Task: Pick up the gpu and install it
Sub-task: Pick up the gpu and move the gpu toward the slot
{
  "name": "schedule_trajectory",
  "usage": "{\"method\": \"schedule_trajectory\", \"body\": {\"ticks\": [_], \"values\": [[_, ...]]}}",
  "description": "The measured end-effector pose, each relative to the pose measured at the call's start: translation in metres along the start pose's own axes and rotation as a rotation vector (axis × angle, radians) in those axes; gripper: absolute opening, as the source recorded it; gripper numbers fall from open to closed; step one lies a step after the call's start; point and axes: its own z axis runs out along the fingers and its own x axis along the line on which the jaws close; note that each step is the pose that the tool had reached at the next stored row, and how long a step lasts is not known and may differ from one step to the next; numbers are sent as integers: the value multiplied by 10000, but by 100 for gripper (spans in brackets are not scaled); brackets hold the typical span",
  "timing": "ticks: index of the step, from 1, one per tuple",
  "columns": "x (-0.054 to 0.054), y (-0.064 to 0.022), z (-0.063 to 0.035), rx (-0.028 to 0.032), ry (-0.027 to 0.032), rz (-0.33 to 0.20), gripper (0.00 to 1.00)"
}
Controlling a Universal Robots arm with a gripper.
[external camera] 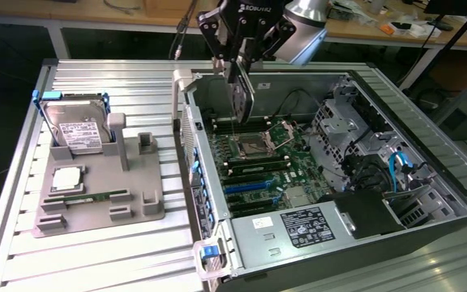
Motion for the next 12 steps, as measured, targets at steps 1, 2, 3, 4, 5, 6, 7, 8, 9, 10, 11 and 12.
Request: {"method": "schedule_trajectory", "body": {"ticks": [1, 2, 3, 4, 5, 6, 7, 8, 9, 10, 11, 12], "values": [[-19, 0, 1, -1, 1, -1, 27], [-43, -1, 1, 0, 2, 0, 27], [-72, -1, 1, 0, 3, 0, 27], [-94, -1, 2, 0, 4, 1, 27], [-117, -2, 2, -1, 5, 1, 27], [-141, -2, 3, -1, 6, 1, 27], [-162, -3, 3, -1, 7, 1, 27], [-186, -3, 3, -1, 8, 0, 27], [-210, -3, 4, -1, 9, 0, 27], [-232, -4, 4, 0, 11, 0, 27], [-254, -4, 5, -1, 11, 1, 27], [-276, -4, 5, -1, 12, 1, 27]]}}
